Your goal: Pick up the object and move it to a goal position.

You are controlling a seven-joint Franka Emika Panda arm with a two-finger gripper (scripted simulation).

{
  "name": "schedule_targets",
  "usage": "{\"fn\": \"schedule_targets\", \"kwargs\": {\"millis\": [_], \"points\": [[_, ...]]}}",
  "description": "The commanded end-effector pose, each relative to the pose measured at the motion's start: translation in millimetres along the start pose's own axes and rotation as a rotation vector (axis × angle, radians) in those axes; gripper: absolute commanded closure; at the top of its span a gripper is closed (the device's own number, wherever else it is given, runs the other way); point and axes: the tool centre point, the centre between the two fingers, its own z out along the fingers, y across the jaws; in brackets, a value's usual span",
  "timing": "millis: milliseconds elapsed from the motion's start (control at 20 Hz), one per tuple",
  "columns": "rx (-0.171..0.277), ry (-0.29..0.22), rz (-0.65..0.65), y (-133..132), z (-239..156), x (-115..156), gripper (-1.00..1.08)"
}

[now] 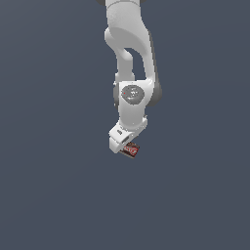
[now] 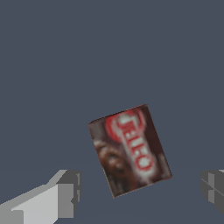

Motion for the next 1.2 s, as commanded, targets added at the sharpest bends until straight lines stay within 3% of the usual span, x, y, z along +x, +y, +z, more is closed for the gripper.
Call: {"fn": "schedule_targets", "kwargs": {"millis": [0,550,1150], "points": [[-0.002,0.005,-0.076,0.2,5.1,0.2,-0.92],[-0.009,0.021,-0.289,0.0,18.7,1.4,-0.92],[-0.01,0.024,-0.322,-0.2,26.7,1.6,-0.92]]}}
